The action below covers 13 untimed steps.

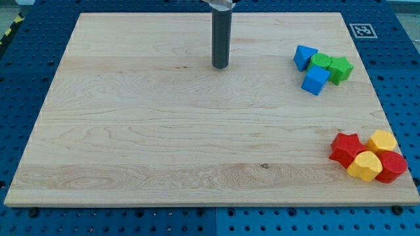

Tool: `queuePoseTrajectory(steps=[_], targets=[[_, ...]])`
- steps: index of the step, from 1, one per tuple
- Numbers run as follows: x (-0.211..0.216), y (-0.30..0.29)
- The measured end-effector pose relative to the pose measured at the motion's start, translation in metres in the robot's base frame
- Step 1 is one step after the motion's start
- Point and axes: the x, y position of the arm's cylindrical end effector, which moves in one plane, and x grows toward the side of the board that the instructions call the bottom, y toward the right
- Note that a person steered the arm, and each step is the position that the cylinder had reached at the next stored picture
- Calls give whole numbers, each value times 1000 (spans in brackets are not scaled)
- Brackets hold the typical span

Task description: Push the red circle along with yellow heart a bit left

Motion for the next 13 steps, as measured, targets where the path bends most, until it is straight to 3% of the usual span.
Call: queuePoseTrajectory(steps=[2, 3, 4, 5, 8, 10, 13], targets=[[9, -1], [35, 4], [95, 49], [126, 112], [152, 329], [223, 318], [234, 289]])
